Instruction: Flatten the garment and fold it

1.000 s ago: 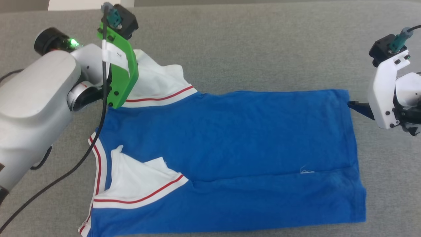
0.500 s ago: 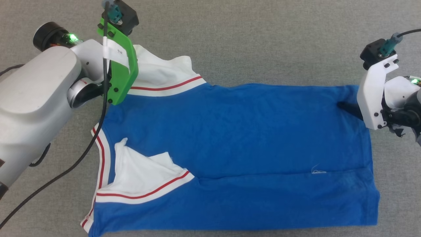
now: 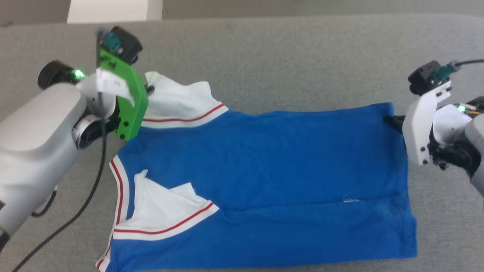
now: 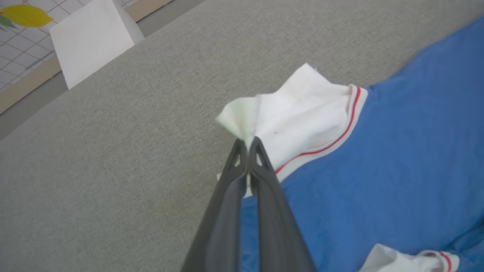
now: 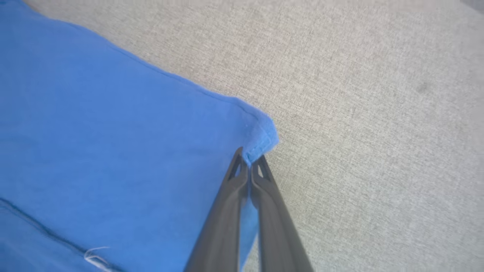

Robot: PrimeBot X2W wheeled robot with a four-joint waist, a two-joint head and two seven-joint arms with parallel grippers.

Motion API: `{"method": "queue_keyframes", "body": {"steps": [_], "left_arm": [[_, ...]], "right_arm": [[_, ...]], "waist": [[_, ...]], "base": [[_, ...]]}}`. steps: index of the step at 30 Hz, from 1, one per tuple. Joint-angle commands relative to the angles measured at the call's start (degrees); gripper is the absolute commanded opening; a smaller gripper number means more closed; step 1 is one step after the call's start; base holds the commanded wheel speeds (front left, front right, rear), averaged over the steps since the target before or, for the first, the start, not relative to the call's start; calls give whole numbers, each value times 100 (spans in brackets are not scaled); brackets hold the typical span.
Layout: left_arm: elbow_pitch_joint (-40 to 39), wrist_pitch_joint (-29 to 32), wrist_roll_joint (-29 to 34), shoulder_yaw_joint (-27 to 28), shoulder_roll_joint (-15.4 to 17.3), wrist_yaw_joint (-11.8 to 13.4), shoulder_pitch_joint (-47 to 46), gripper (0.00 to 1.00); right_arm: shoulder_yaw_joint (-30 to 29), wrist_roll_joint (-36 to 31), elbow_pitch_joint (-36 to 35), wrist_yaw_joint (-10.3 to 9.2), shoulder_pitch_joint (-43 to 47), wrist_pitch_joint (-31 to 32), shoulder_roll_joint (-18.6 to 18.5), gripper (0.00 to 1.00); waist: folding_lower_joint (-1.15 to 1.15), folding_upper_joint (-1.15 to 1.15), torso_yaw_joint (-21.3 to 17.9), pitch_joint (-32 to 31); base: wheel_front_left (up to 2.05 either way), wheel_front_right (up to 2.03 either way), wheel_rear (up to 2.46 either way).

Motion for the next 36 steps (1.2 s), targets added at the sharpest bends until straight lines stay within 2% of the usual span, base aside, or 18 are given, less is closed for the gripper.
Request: {"method": "queue_keyframes", "body": {"steps": [1,5,10,15,22,27,36], "left_arm": [[-54,-150,-139,56,97,-15,182,0],[-356,-484,-182,60,365,4,567,0],[-1012,-758,-364,91,797,175,1131,0],[-1811,-941,-474,-20,1256,514,1859,0],[-2687,-1109,-687,-192,1647,1013,2891,0],[-2839,-1285,-917,-261,1638,1170,3523,0],[-2017,-1587,-1015,-294,1104,1045,3963,0]], "right_arm": [[80,36,-69,-9,94,-159,-41,0],[323,40,-270,-9,258,-568,-209,0],[530,113,-551,-9,562,-953,-470,0],[675,125,-818,-9,1022,-1268,-743,0],[672,216,-1090,-9,1823,-1580,-939,0],[566,289,-1140,-9,2316,-1622,-844,0],[507,130,-791,-9,2669,-1566,-431,0]], "waist": [[0,0,-135,-459],[0,0,-133,-828],[0,0,-58,-1158],[0,0,52,-1419],[0,0,172,-1577],[0,0,195,-1550],[0,0,172,-1409]], "base": [[0,0,0],[0,0,0],[0,0,0],[0,0,0],[0,0,0],[0,0,0],[0,0,0]]}}
